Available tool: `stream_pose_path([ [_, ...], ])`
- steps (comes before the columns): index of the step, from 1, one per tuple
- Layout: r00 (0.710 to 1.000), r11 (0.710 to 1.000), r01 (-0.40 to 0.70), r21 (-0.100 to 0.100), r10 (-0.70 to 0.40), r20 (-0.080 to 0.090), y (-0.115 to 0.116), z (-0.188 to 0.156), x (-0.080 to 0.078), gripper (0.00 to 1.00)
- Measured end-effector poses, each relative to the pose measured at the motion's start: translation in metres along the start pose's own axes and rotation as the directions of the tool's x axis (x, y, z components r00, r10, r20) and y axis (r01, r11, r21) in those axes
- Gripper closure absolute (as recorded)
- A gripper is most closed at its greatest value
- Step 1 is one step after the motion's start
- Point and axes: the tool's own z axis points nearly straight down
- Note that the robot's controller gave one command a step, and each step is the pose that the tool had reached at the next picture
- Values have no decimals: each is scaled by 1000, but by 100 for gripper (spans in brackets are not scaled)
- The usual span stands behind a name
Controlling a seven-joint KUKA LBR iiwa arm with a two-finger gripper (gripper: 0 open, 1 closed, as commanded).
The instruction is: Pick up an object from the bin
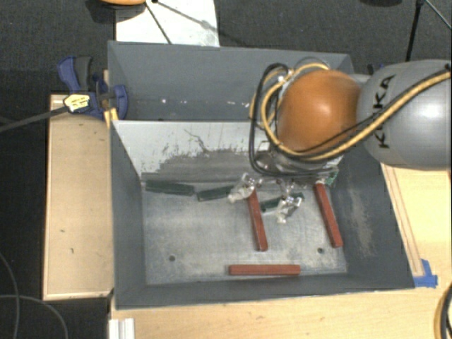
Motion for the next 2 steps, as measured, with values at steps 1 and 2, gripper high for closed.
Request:
stream_pose_path([
  [1, 987, 987, 162, 7, -162, 2, 1, 17, 3, 0],
  [2, 931, 931, 365, 1, -365, -1, -11, 56, 14, 0],
])
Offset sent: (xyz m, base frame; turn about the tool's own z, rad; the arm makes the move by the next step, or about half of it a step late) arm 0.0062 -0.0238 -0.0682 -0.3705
